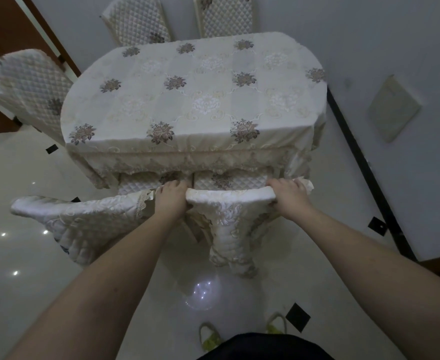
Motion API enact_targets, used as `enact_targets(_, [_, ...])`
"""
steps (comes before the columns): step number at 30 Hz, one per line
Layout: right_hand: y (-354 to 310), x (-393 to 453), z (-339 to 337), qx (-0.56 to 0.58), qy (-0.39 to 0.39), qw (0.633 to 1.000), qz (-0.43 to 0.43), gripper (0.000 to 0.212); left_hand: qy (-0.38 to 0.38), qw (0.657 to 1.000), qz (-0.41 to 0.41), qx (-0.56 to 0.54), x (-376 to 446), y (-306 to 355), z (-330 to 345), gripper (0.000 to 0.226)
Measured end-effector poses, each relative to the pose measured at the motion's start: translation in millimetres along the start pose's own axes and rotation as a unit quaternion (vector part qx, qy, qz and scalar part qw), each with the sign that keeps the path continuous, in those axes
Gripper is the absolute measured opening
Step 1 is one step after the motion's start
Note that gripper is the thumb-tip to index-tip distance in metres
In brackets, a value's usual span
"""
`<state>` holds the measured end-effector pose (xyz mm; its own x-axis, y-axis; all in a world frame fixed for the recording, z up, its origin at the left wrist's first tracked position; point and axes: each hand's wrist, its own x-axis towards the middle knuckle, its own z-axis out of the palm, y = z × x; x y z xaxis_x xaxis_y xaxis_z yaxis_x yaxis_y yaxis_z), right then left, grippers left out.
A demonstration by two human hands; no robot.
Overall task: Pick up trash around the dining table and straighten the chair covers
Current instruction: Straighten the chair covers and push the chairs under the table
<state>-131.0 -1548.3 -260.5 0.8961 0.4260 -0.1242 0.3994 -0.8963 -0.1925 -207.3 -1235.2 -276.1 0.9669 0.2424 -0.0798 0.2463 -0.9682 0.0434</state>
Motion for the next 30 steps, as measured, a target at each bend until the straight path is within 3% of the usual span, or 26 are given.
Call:
enact_targets(5, [-2.4,-4.7,2.7,-0.020,-0.003,1.000,0.003,0.043,-0.023,0.999,0.028,-0.015,-5.1,-5.1,-1.1,0.034])
enact_targets(15, [-7.0,7.6,5.9,-0.011,0.006,0.999,0.041,0.045,-0.029,0.995,0.051,0.079,2.0,-0.2,-16.8,0.023])
enact_targets(20, [-8.3,13.7,5.9,-0.038,0.001,0.997,0.061,0.036,-0.039,0.993,0.053,0.093,7.0,1.1,-18.5,0.019])
enact_targets(26, [-16.6,1.8,6.5,-0.016,0.052,0.994,0.098,0.042,-0.045,0.992,0.060,0.099,5.0,-1.5,-19.4,0.022])
enact_targets(30, [-19.9,-15.5,7.0,0.023,0.031,0.992,0.119,0.062,-0.073,0.991,0.078,0.085,9.6,-2.1,-21.6,0.025])
